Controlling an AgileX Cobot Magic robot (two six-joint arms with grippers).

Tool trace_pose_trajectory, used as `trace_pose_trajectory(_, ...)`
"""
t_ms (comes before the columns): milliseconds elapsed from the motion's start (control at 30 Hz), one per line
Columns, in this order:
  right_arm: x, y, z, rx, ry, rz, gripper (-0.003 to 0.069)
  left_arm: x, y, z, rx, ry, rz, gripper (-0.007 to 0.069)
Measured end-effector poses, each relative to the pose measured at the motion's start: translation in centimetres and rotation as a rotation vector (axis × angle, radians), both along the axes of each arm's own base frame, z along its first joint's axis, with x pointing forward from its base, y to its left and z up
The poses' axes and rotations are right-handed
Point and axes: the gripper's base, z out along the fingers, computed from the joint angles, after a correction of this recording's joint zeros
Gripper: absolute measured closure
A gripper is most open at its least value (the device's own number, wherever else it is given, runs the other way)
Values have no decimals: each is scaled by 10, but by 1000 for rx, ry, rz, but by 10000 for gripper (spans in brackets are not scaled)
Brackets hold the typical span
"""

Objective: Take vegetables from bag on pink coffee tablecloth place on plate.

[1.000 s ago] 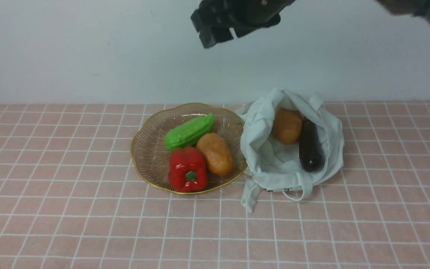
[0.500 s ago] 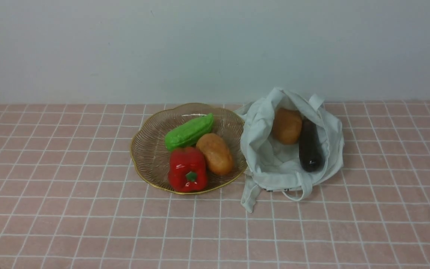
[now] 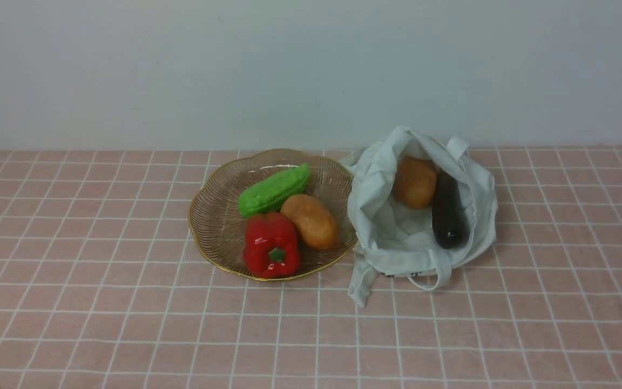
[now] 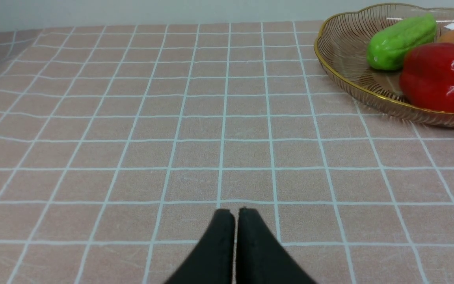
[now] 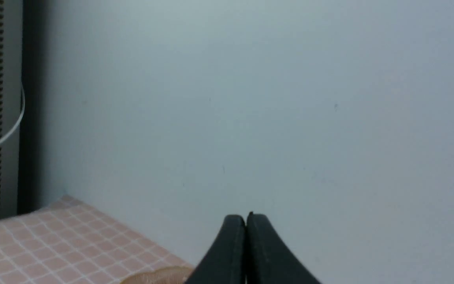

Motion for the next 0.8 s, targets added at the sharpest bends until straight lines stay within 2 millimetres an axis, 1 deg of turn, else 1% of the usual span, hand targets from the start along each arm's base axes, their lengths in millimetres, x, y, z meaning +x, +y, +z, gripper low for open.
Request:
trace_pose_trajectory(67, -5, -4, -1, 19, -28, 0, 673, 0, 0, 0, 0, 0, 0, 629)
trace_pose_trajectory(100, -11, -8, -2, 34, -51, 0, 673, 0, 0, 0, 0, 0, 0, 629)
trace_pose_trajectory(233, -19, -13, -1, 57, -85, 0, 673, 0, 0, 0, 0, 0, 0, 629)
trace_pose_trajectory(800, -20, -14, -2, 69, -79, 5, 673, 0, 0, 0, 0, 0, 0, 629)
